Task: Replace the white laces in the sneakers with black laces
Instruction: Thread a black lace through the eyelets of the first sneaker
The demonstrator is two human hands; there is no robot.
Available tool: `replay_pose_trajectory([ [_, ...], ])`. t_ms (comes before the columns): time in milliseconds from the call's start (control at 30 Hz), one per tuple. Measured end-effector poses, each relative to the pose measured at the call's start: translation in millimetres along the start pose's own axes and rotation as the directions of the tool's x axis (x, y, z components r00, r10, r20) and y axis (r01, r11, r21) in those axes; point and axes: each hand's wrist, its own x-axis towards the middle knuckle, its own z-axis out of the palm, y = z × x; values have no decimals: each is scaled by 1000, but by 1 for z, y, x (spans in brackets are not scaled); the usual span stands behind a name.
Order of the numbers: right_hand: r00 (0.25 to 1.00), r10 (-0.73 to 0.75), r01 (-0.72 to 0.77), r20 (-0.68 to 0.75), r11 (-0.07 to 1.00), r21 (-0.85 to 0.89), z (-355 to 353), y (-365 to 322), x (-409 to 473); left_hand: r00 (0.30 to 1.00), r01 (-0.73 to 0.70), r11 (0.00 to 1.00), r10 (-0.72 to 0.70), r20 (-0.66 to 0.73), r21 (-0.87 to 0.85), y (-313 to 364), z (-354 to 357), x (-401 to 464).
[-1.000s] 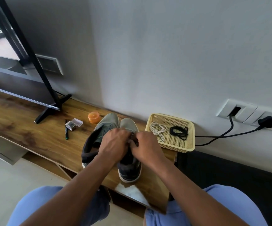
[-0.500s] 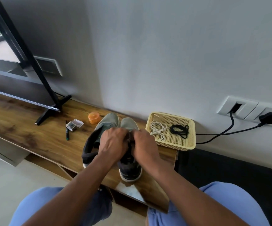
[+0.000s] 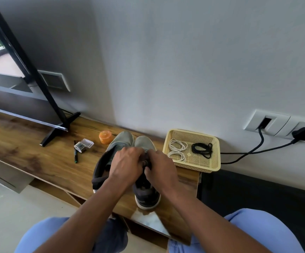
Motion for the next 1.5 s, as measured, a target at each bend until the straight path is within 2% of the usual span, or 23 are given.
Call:
replay_pose_trajectory([
  [200,998,-60,62,18,994,-87,4,-6,11,995,100,994,-101,-18,-50,-4,2,-3],
  [467,995,-83,91,51,980,-175,-1,-19,27,992,129,988,-129,-1,-80,-9,-4,0],
  [667,998,-55,56,10,980,-193,-4,-16,43,966,247,969,-246,-74,-2,-21,-24,-6],
  [767,998,-54,59,27,973,-223,-4,-11,48,928,371,922,-374,0,107,-35,-31,-6],
  [867,999,-53,48,-6,951,-305,-4,-17,45,859,481,867,-496,126,132,-52,-34,-4],
  [967,974,-218,190,-58,932,-308,-9,-46,35,816,515,838,-544,194,183,-65,-33,-2],
  [1033,938,-341,346,57,920,-183,-12,-69,23,814,507,834,-546,196,217,-69,-34,-1],
  [1133,862,-434,470,261,878,-92,-4,-86,5,807,510,821,-560,186,258,-75,-36,0],
  [1333,801,-463,534,380,840,-102,8,-83,-6,815,497,838,-540,209,226,-82,-44,-8],
  [1500,781,-450,543,434,832,-114,-5,-78,-4,736,521,843,-522,432,131,-75,-53,-14],
])
